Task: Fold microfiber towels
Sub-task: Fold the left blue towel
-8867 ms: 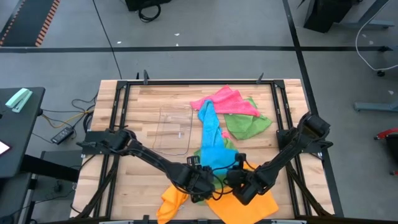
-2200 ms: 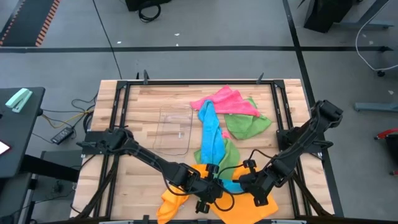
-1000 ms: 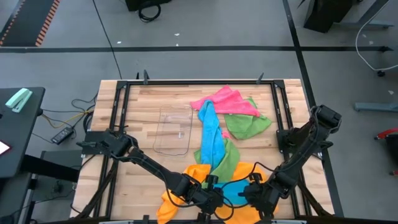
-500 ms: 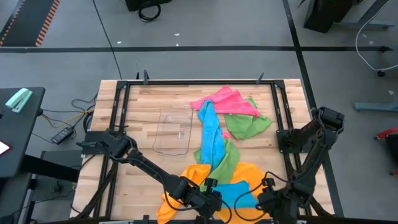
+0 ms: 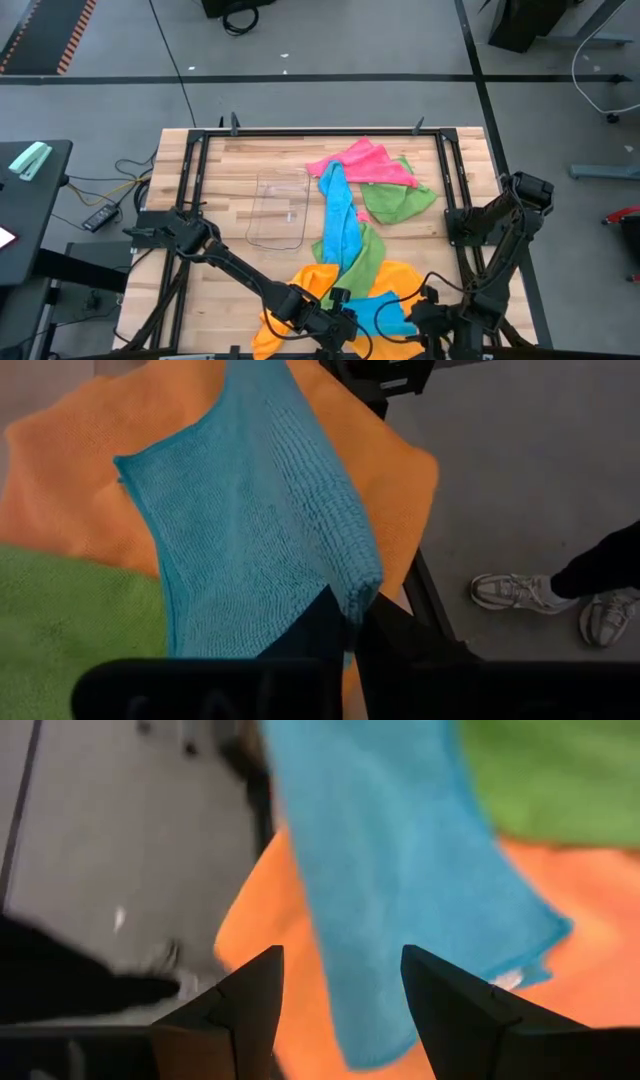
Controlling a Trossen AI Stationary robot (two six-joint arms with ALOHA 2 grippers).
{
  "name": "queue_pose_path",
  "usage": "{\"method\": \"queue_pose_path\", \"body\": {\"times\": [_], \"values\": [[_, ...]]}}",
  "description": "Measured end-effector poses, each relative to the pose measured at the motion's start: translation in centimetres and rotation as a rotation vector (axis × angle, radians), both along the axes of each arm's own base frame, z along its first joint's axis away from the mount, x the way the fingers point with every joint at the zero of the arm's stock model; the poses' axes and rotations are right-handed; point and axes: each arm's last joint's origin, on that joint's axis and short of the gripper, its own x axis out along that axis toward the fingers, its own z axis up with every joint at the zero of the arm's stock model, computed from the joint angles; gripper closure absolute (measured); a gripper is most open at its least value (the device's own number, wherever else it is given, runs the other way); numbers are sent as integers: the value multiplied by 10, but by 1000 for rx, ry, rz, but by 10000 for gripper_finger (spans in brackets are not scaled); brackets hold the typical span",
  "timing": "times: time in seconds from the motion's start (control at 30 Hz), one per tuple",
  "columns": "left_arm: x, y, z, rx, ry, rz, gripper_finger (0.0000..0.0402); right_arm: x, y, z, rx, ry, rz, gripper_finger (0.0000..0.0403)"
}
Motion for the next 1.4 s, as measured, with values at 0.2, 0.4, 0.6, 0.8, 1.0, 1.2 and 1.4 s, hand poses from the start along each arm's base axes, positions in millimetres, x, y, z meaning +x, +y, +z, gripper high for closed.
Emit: {"method": "queue_pose_path", "body": {"times": [0.2, 0.4, 0.6, 0.8, 1.0, 1.2, 1.4], "values": [[4, -5, -11, 23, -14, -42, 379, -1, -12, -16, -52, -84, -118, 191], [8, -1, -13, 38, -31, -50, 374, 0, -25, -39, -72, -95, -130, 191], [17, 4, -29, 38, -7, -63, 384, 8, -36, -54, -96, -111, -103, 191], [19, 1, -36, 66, -27, -117, 371, 16, -46, -61, -117, -110, -87, 191], [21, 1, -34, 68, -52, -132, 380, 18, -49, -65, -139, -107, -38, 191], [25, -1, -21, 123, -106, -200, 382, 21, -48, -77, -151, -88, -38, 191], [28, 9, -21, 137, -66, -234, 377, 24, -39, -97, -130, -73, -26, 191]]}}
